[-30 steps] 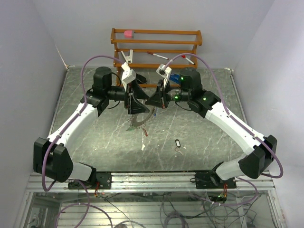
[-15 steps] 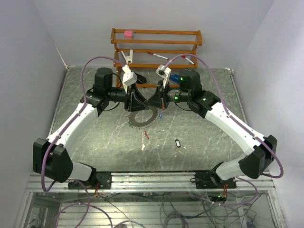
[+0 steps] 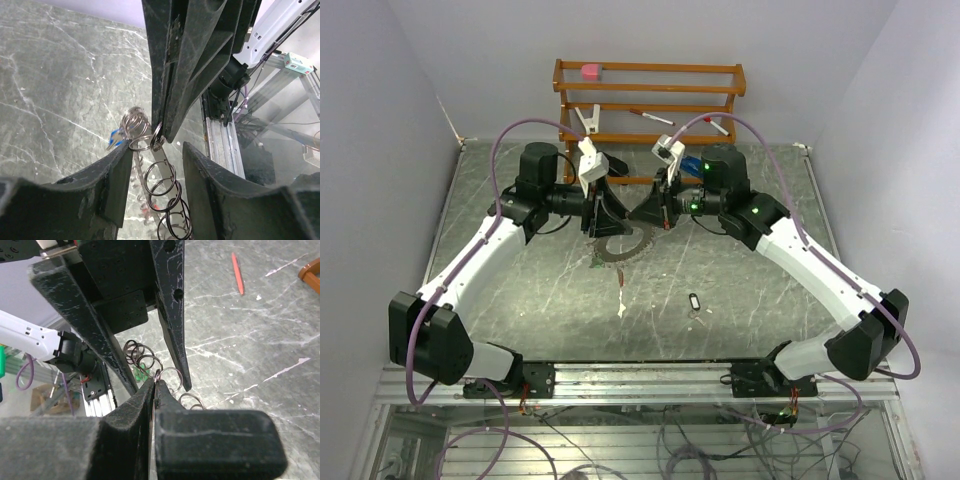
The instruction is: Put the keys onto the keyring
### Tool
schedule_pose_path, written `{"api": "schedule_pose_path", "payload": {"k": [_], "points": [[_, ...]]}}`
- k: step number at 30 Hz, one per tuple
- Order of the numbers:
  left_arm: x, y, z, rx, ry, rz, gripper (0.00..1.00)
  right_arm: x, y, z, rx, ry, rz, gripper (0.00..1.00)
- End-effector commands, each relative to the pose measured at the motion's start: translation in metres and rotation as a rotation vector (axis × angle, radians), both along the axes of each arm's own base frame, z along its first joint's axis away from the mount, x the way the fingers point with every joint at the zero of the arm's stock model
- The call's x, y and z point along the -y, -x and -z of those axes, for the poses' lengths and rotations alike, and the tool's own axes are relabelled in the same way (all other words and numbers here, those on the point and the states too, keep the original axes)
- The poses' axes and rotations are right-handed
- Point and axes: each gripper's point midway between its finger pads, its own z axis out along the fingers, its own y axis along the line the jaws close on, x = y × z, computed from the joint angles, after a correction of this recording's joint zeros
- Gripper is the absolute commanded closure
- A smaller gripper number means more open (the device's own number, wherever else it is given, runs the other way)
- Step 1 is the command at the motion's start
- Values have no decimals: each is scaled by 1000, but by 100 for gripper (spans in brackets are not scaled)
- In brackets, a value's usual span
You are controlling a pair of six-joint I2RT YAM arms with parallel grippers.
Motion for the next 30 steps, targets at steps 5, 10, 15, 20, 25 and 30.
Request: {"api": "schedule_pose_path", "payload": {"k": [5, 10, 15, 20, 25, 30], "points": [[2, 4, -15, 34, 8, 15, 71, 5, 3, -31, 91, -62, 2, 100], [2, 1, -18, 27, 14, 7, 70, 4, 6, -27, 79, -70, -12, 100], [4, 4, -26, 30, 31, 32, 63, 2, 8, -24, 66, -75, -23, 100], [6, 6, -30, 32, 39, 54, 62, 2, 8, -27, 71, -84, -27, 100], [7, 7, -23, 28, 34, 60, 66, 2, 10, -29, 75, -92, -30, 100], [7, 6, -17, 47, 8, 49, 70, 4, 9, -30, 83, -89, -17, 100]]}}
